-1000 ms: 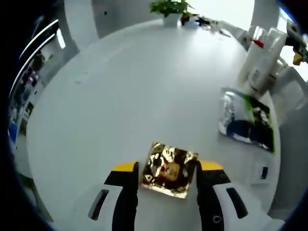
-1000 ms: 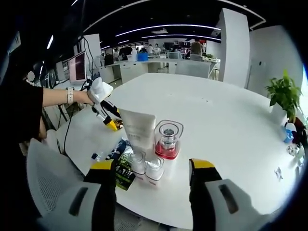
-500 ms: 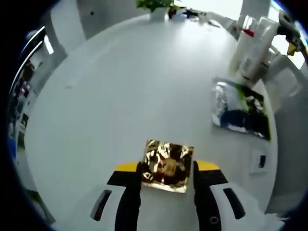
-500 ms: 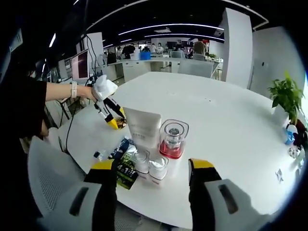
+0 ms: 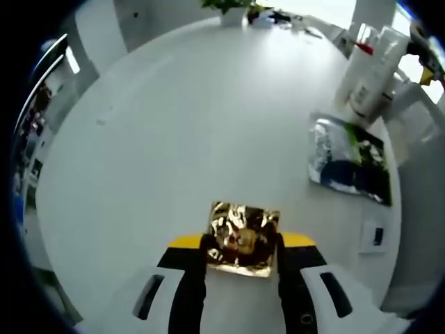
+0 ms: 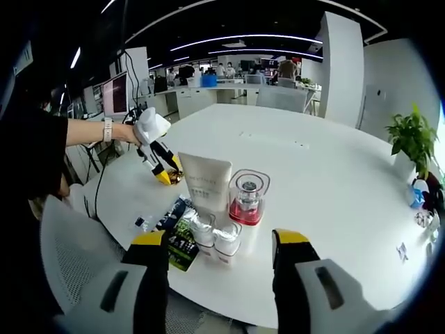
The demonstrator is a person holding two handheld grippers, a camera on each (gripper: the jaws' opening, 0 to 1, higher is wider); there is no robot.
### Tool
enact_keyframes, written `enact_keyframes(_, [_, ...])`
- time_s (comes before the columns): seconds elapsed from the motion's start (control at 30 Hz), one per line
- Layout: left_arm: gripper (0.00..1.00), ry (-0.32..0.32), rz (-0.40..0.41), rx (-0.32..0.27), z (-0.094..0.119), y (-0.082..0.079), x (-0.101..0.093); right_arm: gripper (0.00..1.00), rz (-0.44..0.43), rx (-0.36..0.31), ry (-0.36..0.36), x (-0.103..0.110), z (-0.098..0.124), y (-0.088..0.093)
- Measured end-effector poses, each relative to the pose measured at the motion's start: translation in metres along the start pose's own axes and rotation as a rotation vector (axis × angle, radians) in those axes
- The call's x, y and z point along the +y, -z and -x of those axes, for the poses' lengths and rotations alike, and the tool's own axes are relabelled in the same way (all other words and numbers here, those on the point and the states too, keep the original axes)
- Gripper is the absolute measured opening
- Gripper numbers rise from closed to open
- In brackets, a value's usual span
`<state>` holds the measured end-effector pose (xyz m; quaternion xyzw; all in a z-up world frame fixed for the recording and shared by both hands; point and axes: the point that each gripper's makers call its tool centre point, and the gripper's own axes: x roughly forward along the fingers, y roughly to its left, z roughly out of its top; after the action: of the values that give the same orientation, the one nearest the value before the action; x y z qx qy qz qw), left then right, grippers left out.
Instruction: Arrange the skincare products in the storage area until every visible bottle or jar stands upright without overlapping.
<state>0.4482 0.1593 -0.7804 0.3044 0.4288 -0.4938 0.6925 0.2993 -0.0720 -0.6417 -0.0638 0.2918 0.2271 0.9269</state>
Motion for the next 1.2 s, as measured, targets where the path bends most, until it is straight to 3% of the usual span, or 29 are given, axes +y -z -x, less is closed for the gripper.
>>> enact_keyframes(0.2, [0.36, -0.003, -0.008, 0.015, 0.003, 0.003, -0.012, 0.61, 0.012, -0.003, -0.02, 0.004, -0.001, 0.0])
enact_keyframes(0.23, [0.33, -0.002, -0.012, 0.017, 0.005, 0.003, -0.014, 0.61, 0.015, -0.002, -0.023, 0.004, -0.001, 0.0])
enact_keyframes(0.27, [0.2, -0.006, -0.029, 0.017, 0.005, -0.001, -0.011, 0.62, 0.018, -0.003, -0.025, 0.005, -0.001, 0.0])
enact_keyframes(0.3, [0.0, -0.012, -0.05, 0.023, 0.006, -0.002, -0.011, 0.63, 0.02, -0.005, -0.025, 0.004, -0.001, -0.001])
enact_keyframes(0.33, [0.01, -0.096, -0.079, 0.049, 0.011, 0.003, 0.0, 0.62, 0.022, -0.01, -0.028, 0.005, 0.0, -0.002])
enact_keyframes(0.4, [0.09, -0.034, -0.081, 0.079, 0.006, 0.012, -0.013, 0.62, 0.023, -0.014, -0.031, 0.005, 0.0, -0.002])
enact_keyframes(0.57, [0.1, -0.085, -0.08, 0.029, 0.014, 0.005, -0.002, 0.62, 0.029, -0.017, -0.035, 0.005, 0.002, -0.002])
enact_keyframes(0.8, [0.33, -0.072, -0.043, 0.032, 0.012, 0.009, 0.01, 0.63, 0.027, -0.008, -0.038, 0.007, 0.0, 0.0])
enact_keyframes(0.9, [0.44, -0.022, -0.04, 0.061, 0.005, 0.013, 0.004, 0.63, 0.025, -0.003, -0.036, 0.006, -0.001, 0.0])
enact_keyframes(1.1, [0.44, -0.028, -0.043, 0.06, -0.002, 0.01, 0.013, 0.63, 0.024, 0.006, -0.033, 0.006, -0.002, 0.001])
enact_keyframes(1.2, [0.43, 0.003, -0.036, 0.065, -0.003, 0.01, 0.014, 0.63, 0.022, 0.012, -0.029, 0.004, -0.001, 0.002])
